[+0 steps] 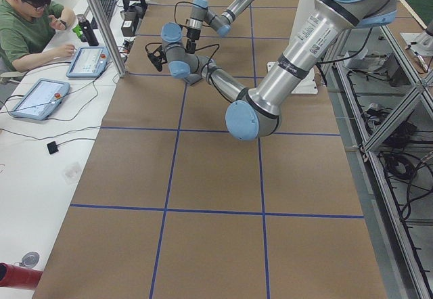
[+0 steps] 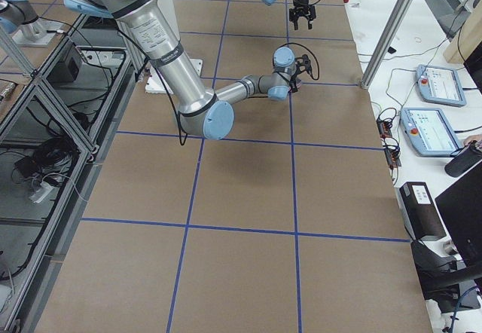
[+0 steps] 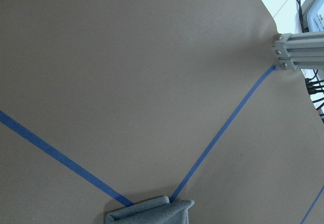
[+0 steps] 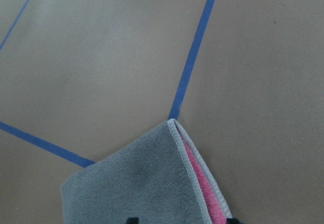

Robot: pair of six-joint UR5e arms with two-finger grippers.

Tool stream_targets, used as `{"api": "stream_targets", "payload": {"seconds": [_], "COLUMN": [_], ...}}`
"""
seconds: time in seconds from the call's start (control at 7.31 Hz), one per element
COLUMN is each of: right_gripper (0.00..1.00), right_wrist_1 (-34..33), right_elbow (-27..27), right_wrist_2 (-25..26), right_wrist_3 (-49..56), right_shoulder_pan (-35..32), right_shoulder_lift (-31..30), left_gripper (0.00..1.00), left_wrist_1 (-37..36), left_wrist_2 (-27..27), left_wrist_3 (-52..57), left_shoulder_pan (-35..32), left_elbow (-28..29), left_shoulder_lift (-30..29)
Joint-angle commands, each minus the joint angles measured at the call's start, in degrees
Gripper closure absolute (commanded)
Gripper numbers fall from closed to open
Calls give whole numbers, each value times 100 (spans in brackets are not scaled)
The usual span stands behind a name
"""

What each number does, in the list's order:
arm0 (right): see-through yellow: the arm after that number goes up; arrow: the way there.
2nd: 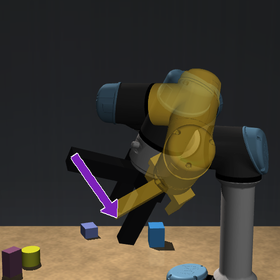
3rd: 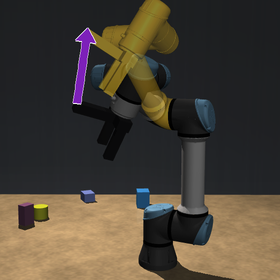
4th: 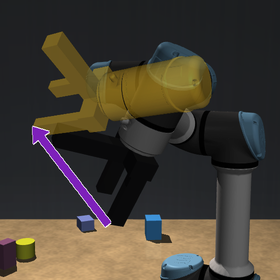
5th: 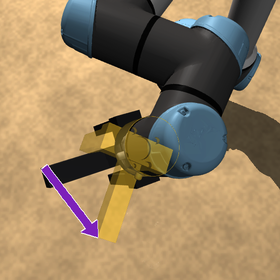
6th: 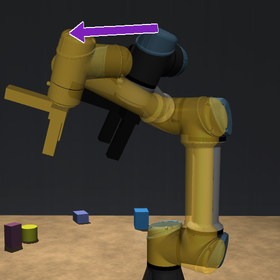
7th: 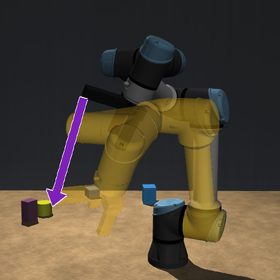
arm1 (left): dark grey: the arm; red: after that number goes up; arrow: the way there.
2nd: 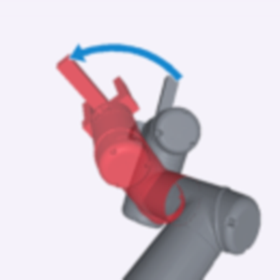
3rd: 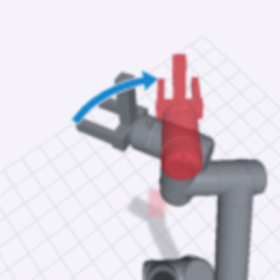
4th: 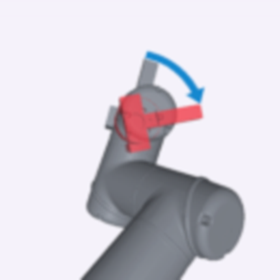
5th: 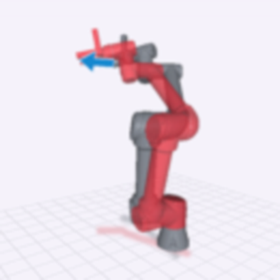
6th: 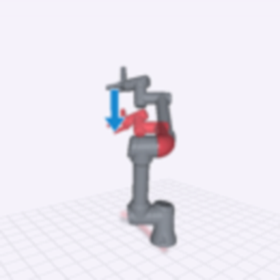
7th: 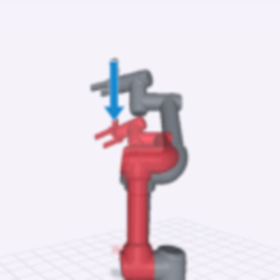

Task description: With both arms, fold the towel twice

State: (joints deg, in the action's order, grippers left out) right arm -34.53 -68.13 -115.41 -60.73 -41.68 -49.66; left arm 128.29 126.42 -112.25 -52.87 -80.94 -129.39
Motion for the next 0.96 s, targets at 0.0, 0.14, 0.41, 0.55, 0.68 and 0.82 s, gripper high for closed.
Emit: {"api": "stream_targets", "payload": {"seconds": [0.0, 0.14, 0.41, 0.55, 0.68, 0.82], "right_gripper": [0, 0, 0, 0, 0, 0], "right_wrist_1": [-804, -1523, -2667, -3473, -4613, -5529], "right_elbow": [-286, -593, -807, -929, -1044, -1036], "right_wrist_2": [-385, -690, -1734, -1948, -1889, -1802], "right_wrist_3": [17, 104, 812, 1774, 2950, 4241], "right_shoulder_pan": [-348, -619, -1592, -2059, -2429, -2824], "right_shoulder_lift": [131, 114, -43, -227, -359, -491], "left_gripper": [0, 0, 0, 0, 0, 0], "left_wrist_1": [12, 3, -137, -390, -1219, -2454], "left_wrist_2": [-38, -47, 5, 23, 23, 14], "left_wrist_3": [550, 1591, 3053, 4209, 5795, 7012], "left_shoulder_pan": [-57, -144, -669, -1046, -1511, -1925], "left_elbow": [-167, -360, -634, -817, -1140, -1396], "left_shoulder_lift": [106, 481, 1176, 1727, 2168, 2216]}}
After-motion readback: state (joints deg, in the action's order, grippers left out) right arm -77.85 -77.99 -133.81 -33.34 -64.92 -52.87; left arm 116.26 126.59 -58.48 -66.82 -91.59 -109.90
